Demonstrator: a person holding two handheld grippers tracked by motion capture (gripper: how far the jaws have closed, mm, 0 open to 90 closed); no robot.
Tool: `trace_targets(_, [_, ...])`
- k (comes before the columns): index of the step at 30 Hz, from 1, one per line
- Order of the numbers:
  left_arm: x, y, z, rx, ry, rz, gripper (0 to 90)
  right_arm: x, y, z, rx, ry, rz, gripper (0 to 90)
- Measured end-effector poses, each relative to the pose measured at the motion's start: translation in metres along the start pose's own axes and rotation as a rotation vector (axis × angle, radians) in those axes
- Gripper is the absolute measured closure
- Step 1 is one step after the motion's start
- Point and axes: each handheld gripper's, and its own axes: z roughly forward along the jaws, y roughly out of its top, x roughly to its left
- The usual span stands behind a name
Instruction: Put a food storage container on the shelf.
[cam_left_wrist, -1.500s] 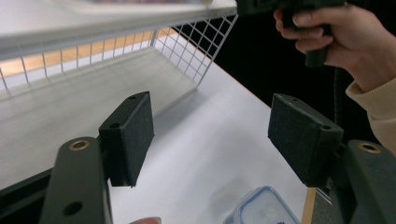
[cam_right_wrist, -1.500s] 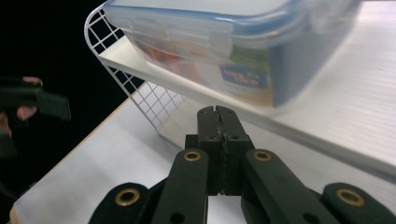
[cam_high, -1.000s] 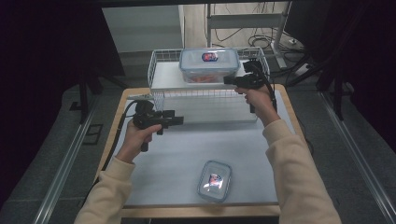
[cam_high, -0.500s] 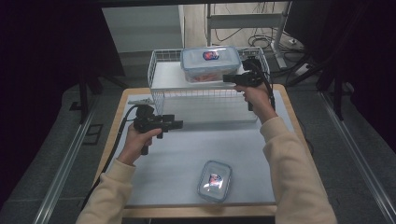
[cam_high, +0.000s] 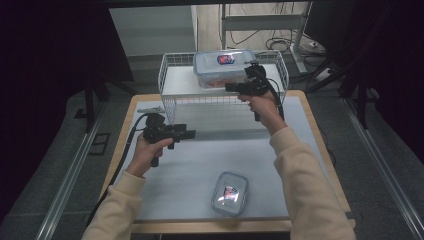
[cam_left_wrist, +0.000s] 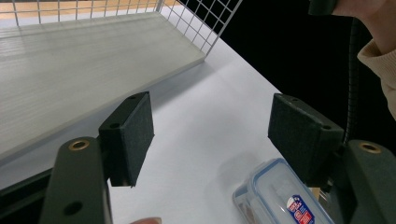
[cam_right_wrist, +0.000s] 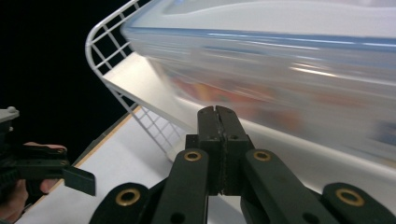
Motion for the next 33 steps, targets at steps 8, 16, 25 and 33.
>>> trace_targets(8, [0.0,-0.001,-0.001,-0.003,-0.002,-0.001,30.8,0.022,0.005,0.031,0.006,0.017,-0.022,89.4])
trace_targets(16, [0.005,-0.002,-0.002,-0.007,0.0,-0.014,30.8,0.03,0.008,0.05,-0.009,0.003,-0.047,89.5])
trace_targets(25, [0.005,-0.002,-0.002,-0.012,-0.002,-0.018,30.8,0.029,0.008,0.052,-0.019,0.003,-0.038,89.5])
trace_targets(33, [0.004,-0.003,-0.003,-0.009,0.004,-0.014,30.8,0.031,0.006,0.032,-0.043,0.017,-0.048,89.5])
